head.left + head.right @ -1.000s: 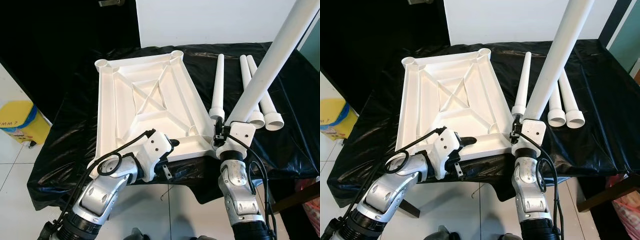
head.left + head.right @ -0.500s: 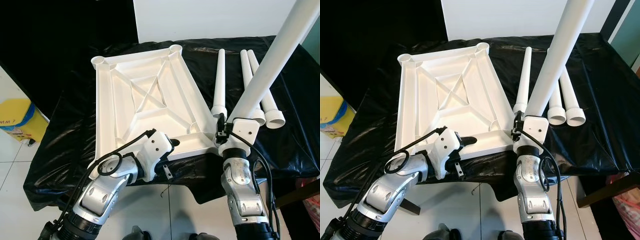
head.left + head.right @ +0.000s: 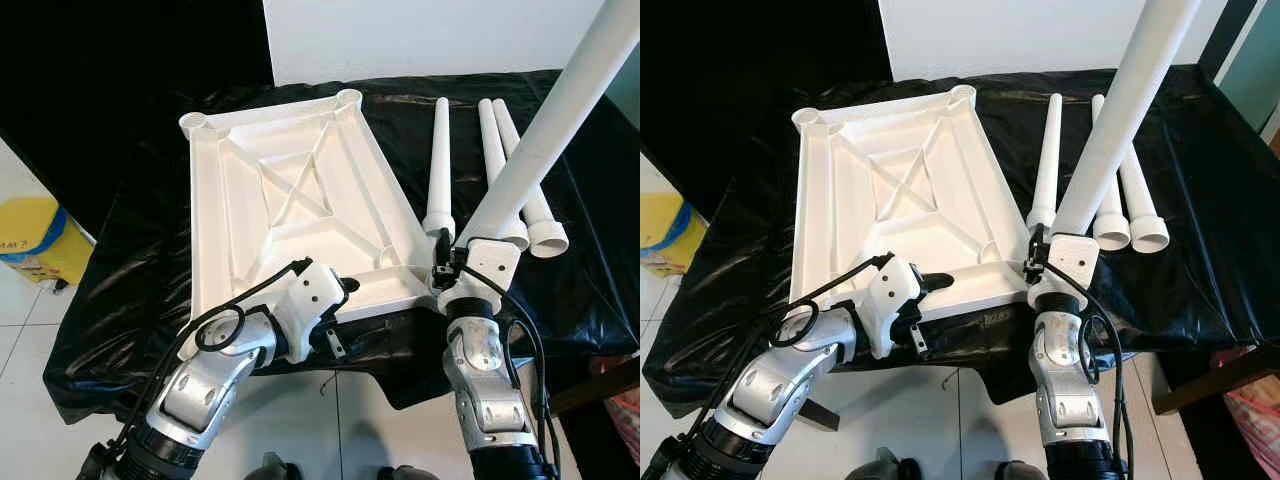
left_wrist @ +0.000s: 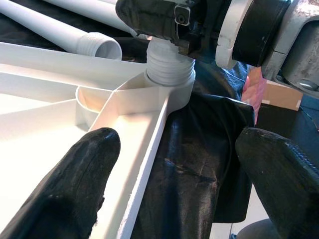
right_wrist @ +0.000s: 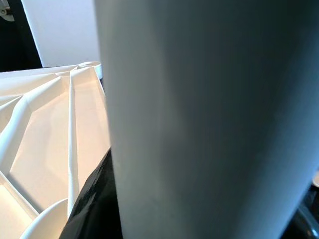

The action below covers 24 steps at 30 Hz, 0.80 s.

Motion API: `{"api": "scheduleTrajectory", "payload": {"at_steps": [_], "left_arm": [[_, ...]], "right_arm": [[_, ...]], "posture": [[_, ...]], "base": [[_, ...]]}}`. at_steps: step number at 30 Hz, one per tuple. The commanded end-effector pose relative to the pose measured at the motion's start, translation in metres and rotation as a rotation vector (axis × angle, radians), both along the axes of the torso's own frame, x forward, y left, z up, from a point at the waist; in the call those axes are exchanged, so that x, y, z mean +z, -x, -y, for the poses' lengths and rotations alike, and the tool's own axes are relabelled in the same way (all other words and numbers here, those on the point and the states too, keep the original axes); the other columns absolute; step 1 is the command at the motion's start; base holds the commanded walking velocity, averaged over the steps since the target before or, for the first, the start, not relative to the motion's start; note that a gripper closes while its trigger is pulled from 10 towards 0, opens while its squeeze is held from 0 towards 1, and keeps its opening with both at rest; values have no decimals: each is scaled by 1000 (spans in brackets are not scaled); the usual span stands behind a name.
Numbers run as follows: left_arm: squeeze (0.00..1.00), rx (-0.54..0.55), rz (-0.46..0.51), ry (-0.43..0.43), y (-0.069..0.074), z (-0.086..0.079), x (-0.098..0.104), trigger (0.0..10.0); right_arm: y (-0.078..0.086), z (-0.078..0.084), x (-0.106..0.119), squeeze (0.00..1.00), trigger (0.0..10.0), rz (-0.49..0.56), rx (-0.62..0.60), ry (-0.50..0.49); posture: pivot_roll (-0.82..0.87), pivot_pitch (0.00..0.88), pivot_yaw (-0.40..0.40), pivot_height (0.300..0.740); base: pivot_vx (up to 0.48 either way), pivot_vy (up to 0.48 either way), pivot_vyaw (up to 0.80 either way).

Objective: Building children table

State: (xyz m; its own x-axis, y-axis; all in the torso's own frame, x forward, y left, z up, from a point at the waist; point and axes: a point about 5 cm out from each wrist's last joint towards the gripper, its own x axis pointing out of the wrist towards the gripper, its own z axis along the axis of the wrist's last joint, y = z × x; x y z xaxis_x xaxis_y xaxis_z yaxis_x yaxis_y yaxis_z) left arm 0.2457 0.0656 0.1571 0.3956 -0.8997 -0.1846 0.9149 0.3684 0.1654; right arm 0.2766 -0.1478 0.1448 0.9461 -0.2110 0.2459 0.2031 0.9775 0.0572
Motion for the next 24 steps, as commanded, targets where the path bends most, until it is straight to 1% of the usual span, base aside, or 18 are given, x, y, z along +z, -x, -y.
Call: {"api": "scheduleTrajectory", "payload": {"at_steps": [1, 2, 3, 4, 5, 6, 7, 10, 12, 15, 16, 17, 18, 19, 20, 22, 23, 24], "left_arm": [[0, 23, -6, -15, 0, -1, -2, 10000], [0, 23, -6, -15, 0, -1, -2, 10000], [0, 22, -6, -16, 0, -1, -2, 10000], [0, 21, -5, -16, 0, -1, -2, 10000], [0, 21, -5, -16, 0, -1, -2, 10000], [0, 21, -5, -17, 0, -1, -2, 10000], [0, 21, -5, -17, 0, -1, -2, 10000], [0, 21, 2, -13, -2, 0, 0, 10000], [0, 21, 3, -13, -2, 1, 0, 10000], [0, 22, 8, -8, -3, 1, 1, 10000], [0, 33, 28, 1, -6, 3, 4, 10000], [0, 33, 28, 1, -6, 3, 4, 10000], [0, 36, 33, 3, -7, 3, 5, 10000], [0, 49, 35, 15, -9, 5, 6, 10000], [0, 49, 35, 15, -9, 5, 6, 10000], [0, 74, 44, 28, -14, 9, 9, 10000], [0, 74, 44, 28, -14, 9, 9, 10000], [0, 83, 49, 27, -15, 11, 9, 10000]], "right_arm": [[3, -1, -12, 0, 10000, -50, 13, -6], [3, -1, -12, 0, 10000, -50, 13, -6], [3, -2, -12, 1000, 10000, -50, 40, -20], [3, -4, -11, 1000, 10000, -41, 98, -37], [3, -4, -11, 1000, 10000, -41, 98, -37], [4, -6, -8, 1000, 10000, -20, 156, -36], [4, -6, -8, 1000, 10000, -20, 156, -36], [3, -1, -3, 1000, 10000, -1, 257, 1], [2, 0, -2, 1000, 10000, 0, 275, 6], [2, 3, -2, 1000, 10000, -2, 310, 39], [2, 8, -5, 212, 10000, -24, 378, 81], [2, 8, -5, 212, 10000, -24, 378, 81], [2, 10, -5, 0, 10000, -29, 394, 89], [1, 14, -7, 0, 10000, -47, 426, 106], [1, 14, -7, 0, 10000, -47, 426, 106], [-2, 25, -9, 0, 10000, -82, 520, 163], [-2, 25, -9, 0, 10000, -82, 520, 163], [-4, 29, -9, 0, 10000, -95, 552, 182]], "posture": [[2, 94, 32, 740], [2, 94, 32, 740], [2, 95, 32, 740], [2, 94, 33, 740], [2, 94, 33, 740], [1, 95, 33, 740], [1, 95, 33, 740], [-6, 94, 33, 740], [-6, 94, 33, 740], [-11, 92, 33, 740], [-13, 91, 32, 740], [-13, 91, 32, 740], [-13, 91, 32, 740], [-16, 90, 33, 740], [-16, 90, 33, 740], [-19, 88, 33, 740], [-19, 88, 33, 740], [-19, 86, 32, 740]], "base": [[0, 0, 0], [0, 0, 0], [0, 0, 0], [0, 0, 0], [0, 0, 0], [0, 0, 0], [0, 0, 0], [0, 0, 0], [0, 0, 0], [0, 0, 0], [0, 0, 0], [0, 0, 0], [0, 0, 0], [0, 0, 0], [0, 0, 0], [0, 0, 0], [0, 0, 0], [0, 0, 0]]}}
